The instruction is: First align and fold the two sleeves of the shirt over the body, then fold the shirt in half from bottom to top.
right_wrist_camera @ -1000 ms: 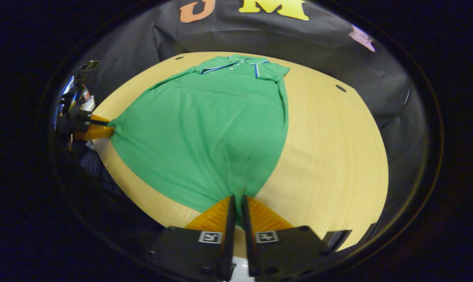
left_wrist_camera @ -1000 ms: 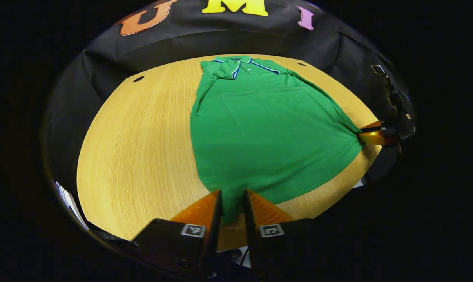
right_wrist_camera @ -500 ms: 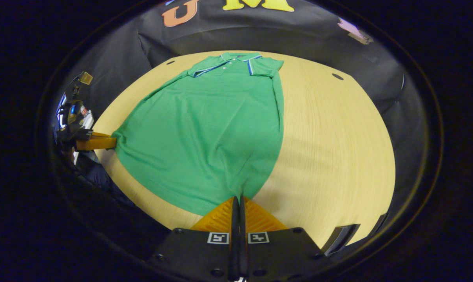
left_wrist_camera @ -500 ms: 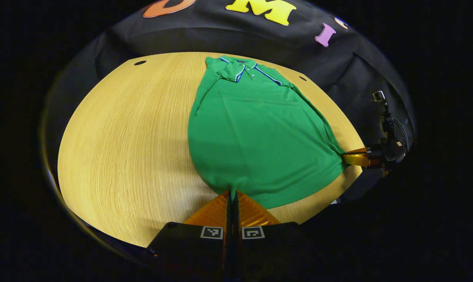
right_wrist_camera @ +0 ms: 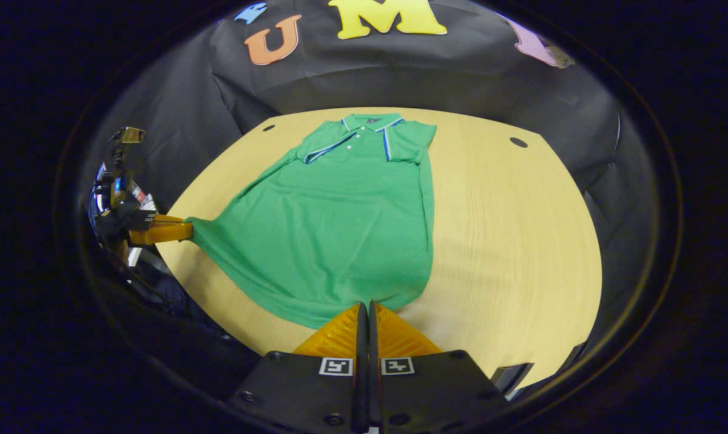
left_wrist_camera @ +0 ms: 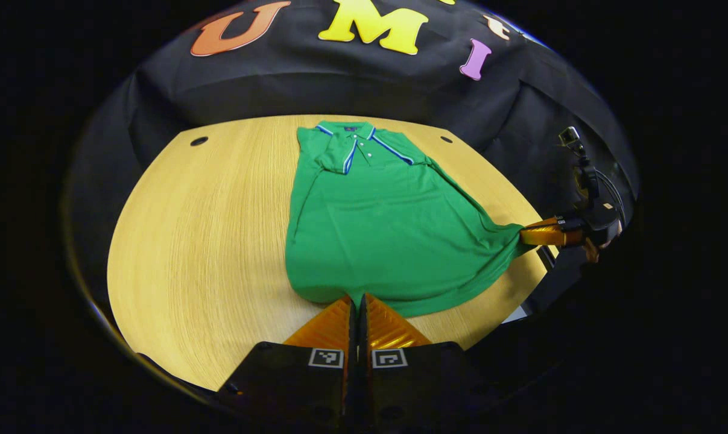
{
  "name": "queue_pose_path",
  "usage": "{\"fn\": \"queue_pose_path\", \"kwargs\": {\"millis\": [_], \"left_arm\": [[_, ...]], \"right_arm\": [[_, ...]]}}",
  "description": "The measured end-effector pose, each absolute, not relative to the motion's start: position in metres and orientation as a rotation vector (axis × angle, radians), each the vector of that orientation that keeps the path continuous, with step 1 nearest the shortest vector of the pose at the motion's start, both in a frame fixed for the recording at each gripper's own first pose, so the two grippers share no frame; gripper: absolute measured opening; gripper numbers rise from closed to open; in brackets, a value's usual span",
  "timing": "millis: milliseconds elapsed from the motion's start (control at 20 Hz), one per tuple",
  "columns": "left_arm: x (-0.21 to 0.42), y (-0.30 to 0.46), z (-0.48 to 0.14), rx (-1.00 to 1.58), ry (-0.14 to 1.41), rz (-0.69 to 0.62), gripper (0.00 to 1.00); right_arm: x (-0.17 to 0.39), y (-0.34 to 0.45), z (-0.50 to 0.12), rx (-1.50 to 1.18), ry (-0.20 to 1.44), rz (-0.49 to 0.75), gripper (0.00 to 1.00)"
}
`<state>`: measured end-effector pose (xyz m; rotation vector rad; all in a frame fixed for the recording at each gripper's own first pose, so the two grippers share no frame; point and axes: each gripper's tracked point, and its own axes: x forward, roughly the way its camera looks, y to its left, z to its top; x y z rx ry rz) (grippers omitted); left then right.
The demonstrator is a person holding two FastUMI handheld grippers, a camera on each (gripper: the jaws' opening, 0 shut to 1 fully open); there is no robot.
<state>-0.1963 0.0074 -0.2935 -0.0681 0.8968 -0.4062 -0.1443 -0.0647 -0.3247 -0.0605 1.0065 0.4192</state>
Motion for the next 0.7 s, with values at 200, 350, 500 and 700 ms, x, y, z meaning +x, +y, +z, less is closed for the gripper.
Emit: {"fn": "queue_pose_path", "kwargs": {"millis": [200, 350, 500, 700], "left_arm": [[-0.181, 0.008, -0.281, -0.063, 0.851, -0.407, 0.04], [-0.168, 0.010, -0.273, -0.031, 0.830, -0.410, 0.04], [-0.151, 0.007, -0.261, -0.041, 0.797, -0.412, 0.03], [-0.125, 0.004, -0.245, -0.058, 0.766, -0.428, 0.04]], "right_arm": [[-0.126, -0.065, -0.306, -0.028, 0.973, 0.402, 0.02], [-0.109, -0.067, -0.289, -0.005, 0.934, 0.383, 0.02], [-0.094, -0.068, -0.275, 0.019, 0.908, 0.372, 0.02], [-0.069, -0.066, -0.258, 0.032, 0.867, 0.372, 0.02]]}}
